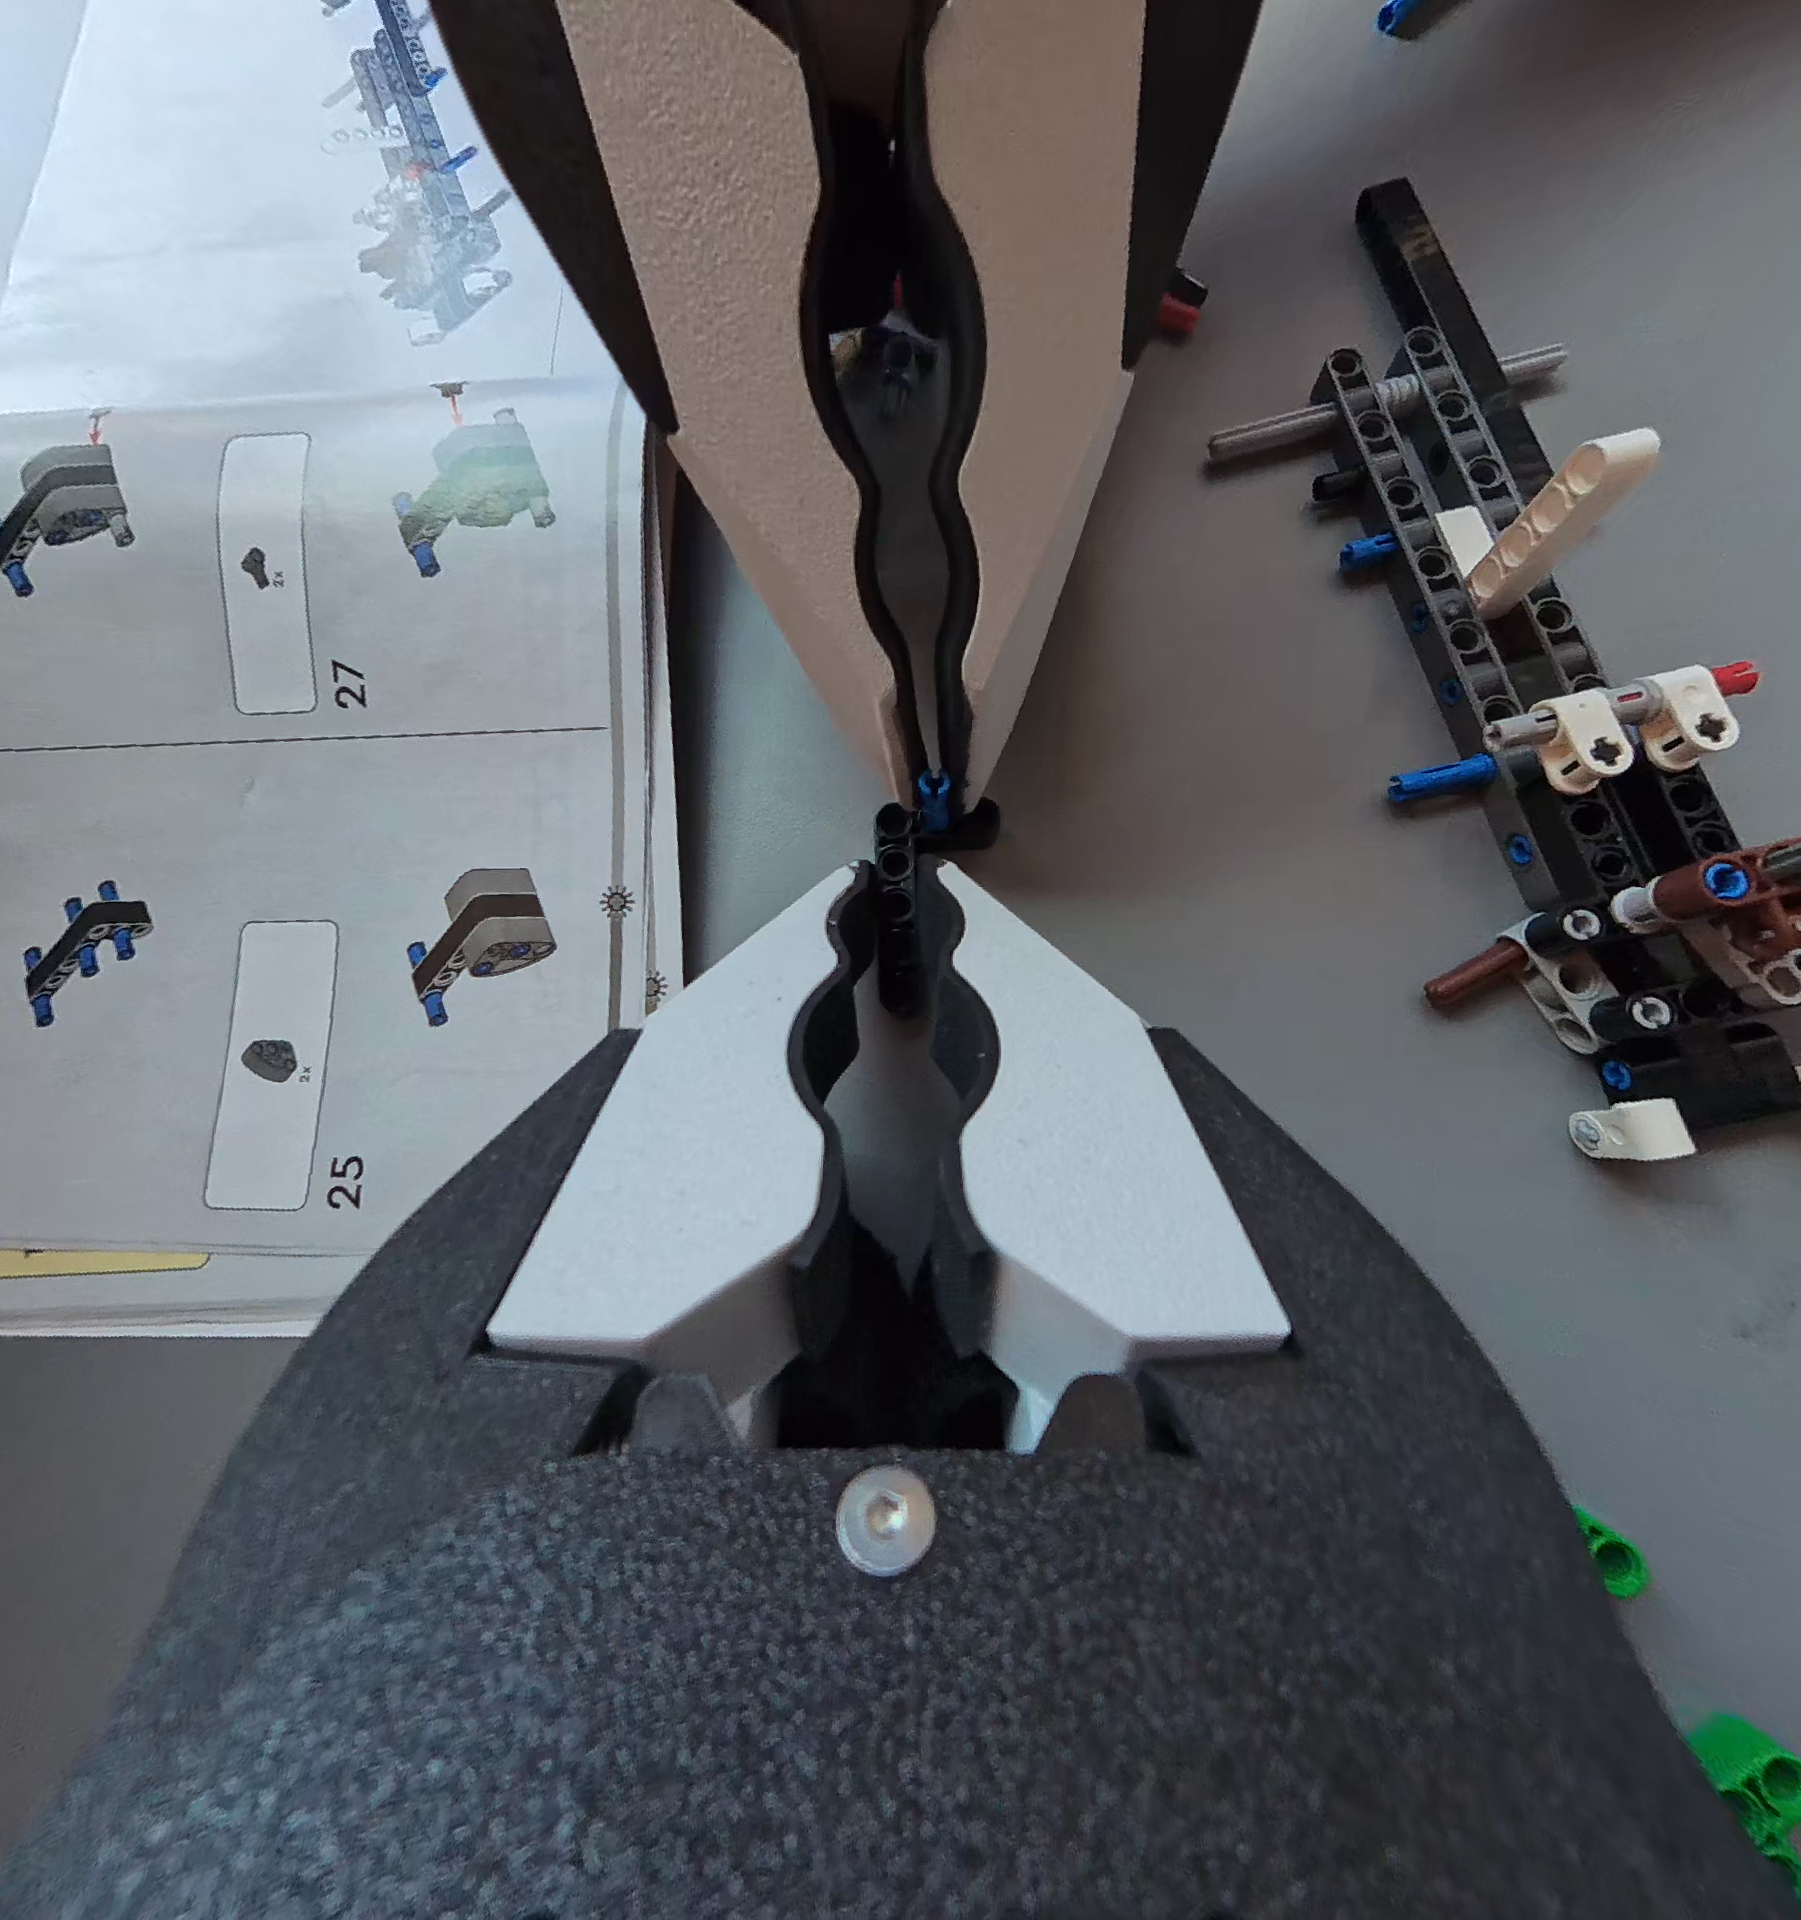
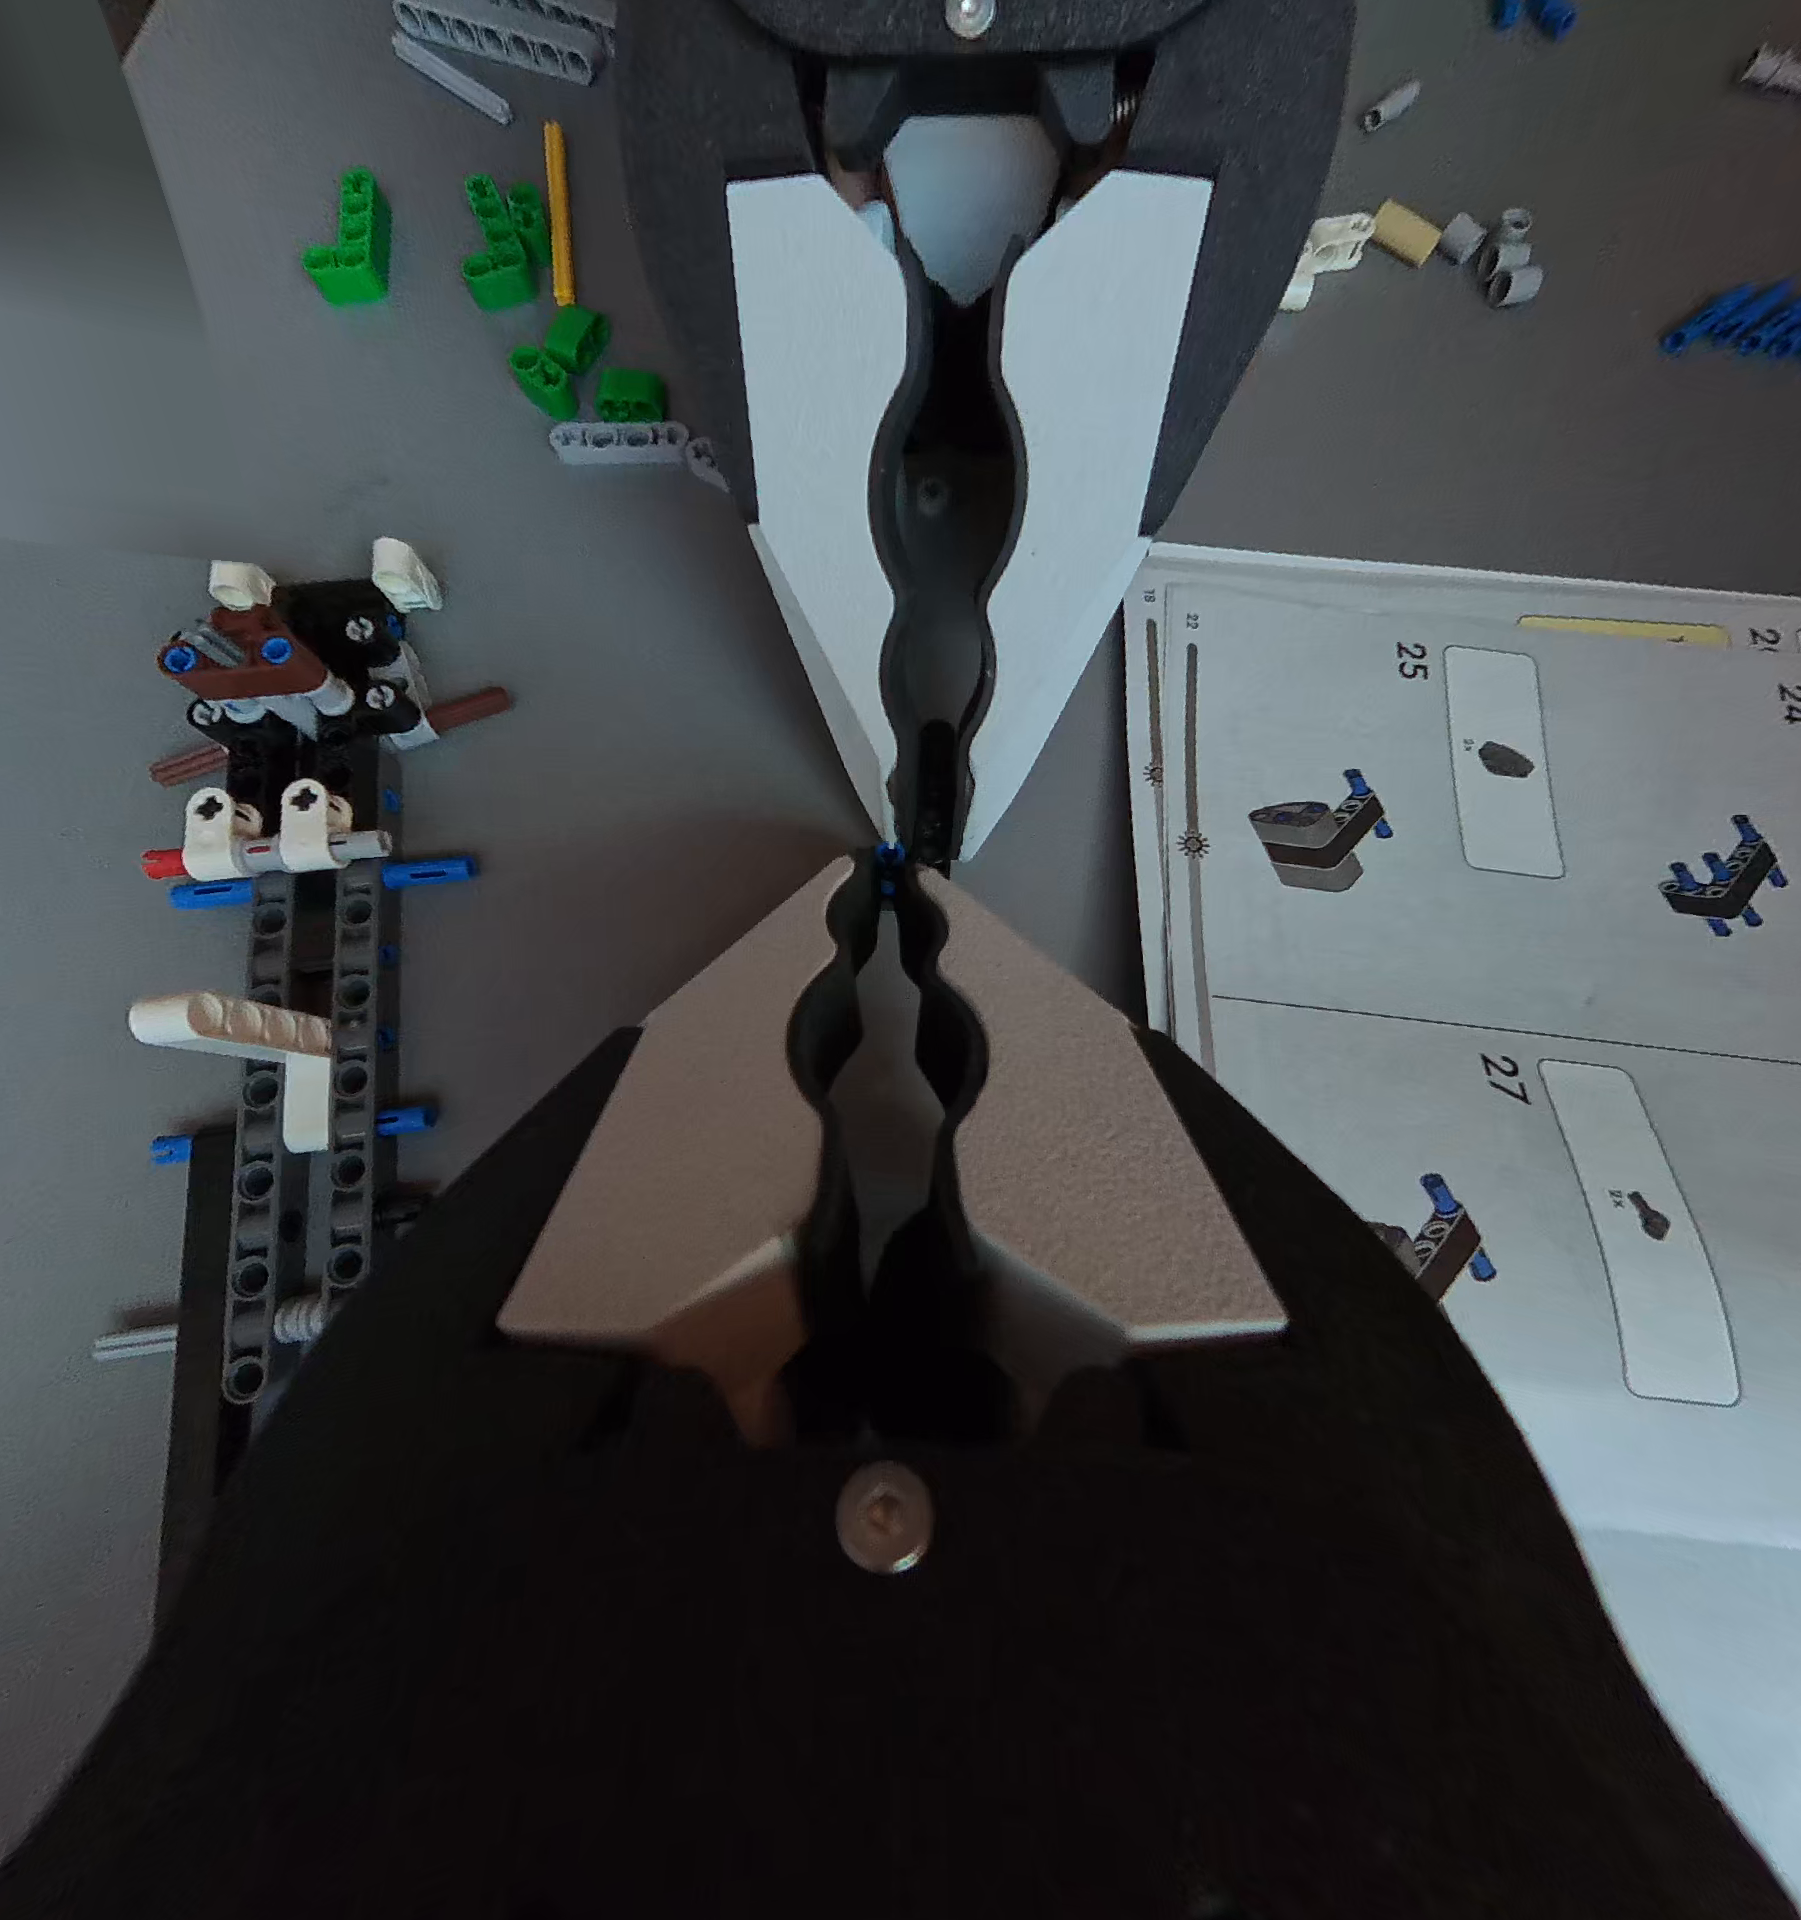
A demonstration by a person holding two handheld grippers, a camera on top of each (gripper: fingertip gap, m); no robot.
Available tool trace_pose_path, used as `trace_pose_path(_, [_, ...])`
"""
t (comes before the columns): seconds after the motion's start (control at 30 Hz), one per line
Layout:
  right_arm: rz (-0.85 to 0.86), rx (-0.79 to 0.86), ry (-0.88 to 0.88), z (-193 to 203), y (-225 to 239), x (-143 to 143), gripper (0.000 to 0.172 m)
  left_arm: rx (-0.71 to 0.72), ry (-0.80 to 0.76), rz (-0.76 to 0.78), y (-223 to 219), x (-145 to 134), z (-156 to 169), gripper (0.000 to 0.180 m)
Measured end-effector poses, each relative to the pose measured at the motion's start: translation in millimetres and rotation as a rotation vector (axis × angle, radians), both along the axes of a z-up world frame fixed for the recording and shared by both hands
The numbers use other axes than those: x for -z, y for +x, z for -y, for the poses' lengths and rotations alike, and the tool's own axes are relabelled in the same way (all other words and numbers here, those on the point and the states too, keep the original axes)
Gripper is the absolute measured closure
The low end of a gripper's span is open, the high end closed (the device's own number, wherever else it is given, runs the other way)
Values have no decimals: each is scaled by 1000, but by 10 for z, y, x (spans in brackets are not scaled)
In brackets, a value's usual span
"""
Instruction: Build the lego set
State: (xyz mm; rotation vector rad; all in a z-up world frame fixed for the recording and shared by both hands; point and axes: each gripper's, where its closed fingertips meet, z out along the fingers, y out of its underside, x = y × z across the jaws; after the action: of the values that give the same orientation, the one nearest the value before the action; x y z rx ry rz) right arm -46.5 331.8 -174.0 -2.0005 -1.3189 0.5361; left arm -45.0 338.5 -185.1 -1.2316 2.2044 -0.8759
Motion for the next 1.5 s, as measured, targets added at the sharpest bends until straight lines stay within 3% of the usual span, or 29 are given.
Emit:
trace_pose_path(0.43, [-24, 8, 56, -5, -6, -23, 168, 3, 14, 8, 4, 1, 7, 174])
trace_pose_path(0.57, [-152, 31, 61, 28, -52, -249, 164, 3, 7, 4, 1, 1, 6, 174])
trace_pose_path(0.67, [-114, 57, 82, -11, -22, -195, 159, 3, 9, 6, 1, 0, 7, 174])
trace_pose_path(0.77, [-46, 63, 112, -55, 9, -146, 165, 3, 10, 6, 1, 0, 7, 174])
trace_pose_path(0.83, [-67, 65, 113, -68, -2, -179, 172, 2, 11, 7, 1, 0, 8, 174])
trace_pose_path(1.1, [-62, 71, 88, -51, 22, -162, 170, 5, 25, 14, -4, 0, 17, 174])
trace_pose_path(1.27, [-142, 140, 105, -65, 162, -455, 163, 8, 46, 26, -7, -2, 22, 174])
trace_pose_path(1.43, [-207, 246, 150, 194, 347, -1126, 160, 18, 59, 37, -14, -14, 37, 175])
trace_pose_path(1.5, [-238, 338, 161, 379, 410, -1267, 160, 39, 108, 72, -2, -46, 41, 175])
